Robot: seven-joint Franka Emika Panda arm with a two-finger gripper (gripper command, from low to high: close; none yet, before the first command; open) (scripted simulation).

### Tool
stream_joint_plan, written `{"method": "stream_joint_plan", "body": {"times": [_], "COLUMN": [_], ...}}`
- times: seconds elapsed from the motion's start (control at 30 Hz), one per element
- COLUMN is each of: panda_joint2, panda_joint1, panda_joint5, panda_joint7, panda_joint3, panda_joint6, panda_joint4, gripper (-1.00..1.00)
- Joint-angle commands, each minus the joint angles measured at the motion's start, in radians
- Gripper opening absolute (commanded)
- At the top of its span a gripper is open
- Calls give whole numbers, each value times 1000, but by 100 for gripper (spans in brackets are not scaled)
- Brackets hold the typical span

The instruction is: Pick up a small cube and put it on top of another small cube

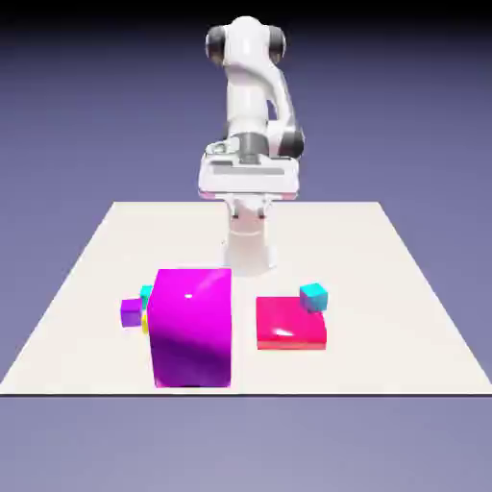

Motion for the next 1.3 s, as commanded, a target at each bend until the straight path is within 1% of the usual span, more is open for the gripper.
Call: {"method": "stream_joint_plan", "body": {"times": [0.0, 1.27], "panda_joint2": [-16, -613], "panda_joint1": [-5, -208], "panda_joint5": [-11, -427], "panda_joint7": [-26, -1019], "panda_joint3": [-36, -1413], "panda_joint6": [-8, -320], "panda_joint4": [1, 38], "gripper": [0, 0]}}
